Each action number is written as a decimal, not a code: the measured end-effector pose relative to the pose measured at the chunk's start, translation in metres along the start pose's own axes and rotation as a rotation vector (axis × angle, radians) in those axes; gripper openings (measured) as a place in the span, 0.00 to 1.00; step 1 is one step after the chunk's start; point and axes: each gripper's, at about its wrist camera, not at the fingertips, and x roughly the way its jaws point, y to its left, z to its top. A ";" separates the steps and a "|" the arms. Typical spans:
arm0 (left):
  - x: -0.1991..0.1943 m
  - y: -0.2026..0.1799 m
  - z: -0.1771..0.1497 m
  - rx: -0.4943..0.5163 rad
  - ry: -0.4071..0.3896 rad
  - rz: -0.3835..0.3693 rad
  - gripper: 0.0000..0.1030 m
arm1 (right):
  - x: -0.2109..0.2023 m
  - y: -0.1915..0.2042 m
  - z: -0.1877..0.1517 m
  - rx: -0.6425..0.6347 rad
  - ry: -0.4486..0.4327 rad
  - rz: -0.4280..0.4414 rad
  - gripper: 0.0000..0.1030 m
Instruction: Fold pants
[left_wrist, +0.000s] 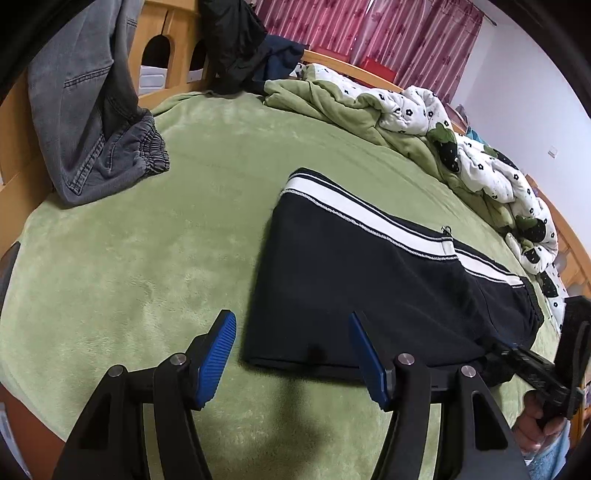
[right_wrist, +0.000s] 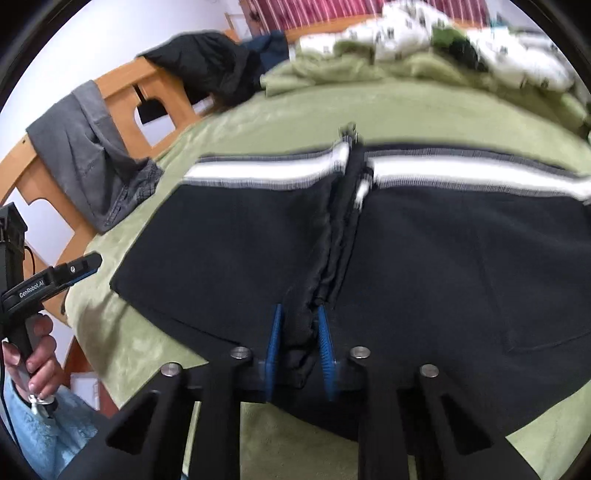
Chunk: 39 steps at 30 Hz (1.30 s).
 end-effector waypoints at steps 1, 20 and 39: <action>-0.001 0.003 0.001 -0.012 -0.002 0.002 0.59 | -0.010 0.000 0.001 -0.001 -0.023 0.040 0.16; 0.005 0.036 0.004 -0.123 0.036 0.016 0.59 | 0.044 -0.024 0.065 0.034 0.058 -0.049 0.60; 0.027 0.015 0.008 -0.064 0.080 0.009 0.59 | 0.070 -0.065 0.076 0.058 0.082 -0.117 0.24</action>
